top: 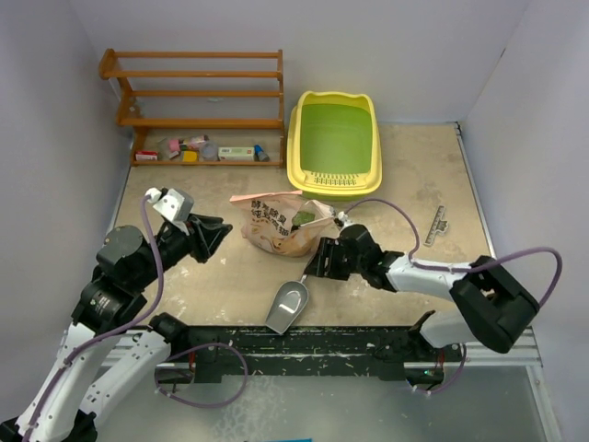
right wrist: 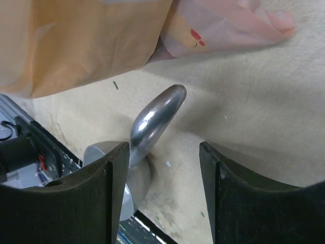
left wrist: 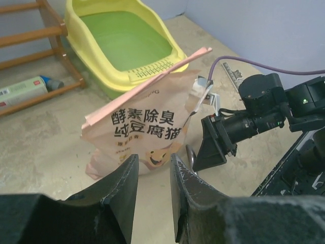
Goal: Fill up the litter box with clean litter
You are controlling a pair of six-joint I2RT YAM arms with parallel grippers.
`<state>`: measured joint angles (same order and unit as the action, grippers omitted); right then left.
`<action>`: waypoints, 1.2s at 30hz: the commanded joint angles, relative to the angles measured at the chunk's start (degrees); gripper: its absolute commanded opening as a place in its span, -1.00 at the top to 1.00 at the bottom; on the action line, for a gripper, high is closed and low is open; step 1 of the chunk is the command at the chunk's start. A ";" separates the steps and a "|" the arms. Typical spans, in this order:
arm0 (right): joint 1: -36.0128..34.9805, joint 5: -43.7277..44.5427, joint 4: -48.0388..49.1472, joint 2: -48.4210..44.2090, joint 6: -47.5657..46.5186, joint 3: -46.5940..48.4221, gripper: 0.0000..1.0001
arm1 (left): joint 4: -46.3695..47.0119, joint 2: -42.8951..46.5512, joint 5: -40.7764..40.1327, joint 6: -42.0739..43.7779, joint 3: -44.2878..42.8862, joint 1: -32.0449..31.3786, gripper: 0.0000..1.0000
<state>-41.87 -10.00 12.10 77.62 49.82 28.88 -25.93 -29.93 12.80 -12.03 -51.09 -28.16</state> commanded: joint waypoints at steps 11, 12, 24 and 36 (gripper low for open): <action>0.21 -4.26 30.04 2.49 8.06 -8.21 1.00 | 1.66 0.58 0.62 -3.68 2.19 0.04 0.32; 0.26 -3.60 27.23 -0.46 7.58 -8.37 1.00 | 2.01 0.16 1.17 -3.89 1.98 0.04 0.32; 0.20 10.25 -24.96 -47.98 -0.84 8.01 1.00 | 7.55 -13.46 14.81 -11.87 -5.83 -0.05 0.35; 0.25 26.67 -18.91 -38.22 -8.15 22.38 1.00 | 19.88 -13.63 20.51 -26.16 -3.50 -0.05 0.13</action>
<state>-41.85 9.02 -13.45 36.14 44.14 48.12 -13.04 -45.50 30.33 -31.66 -54.65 -28.16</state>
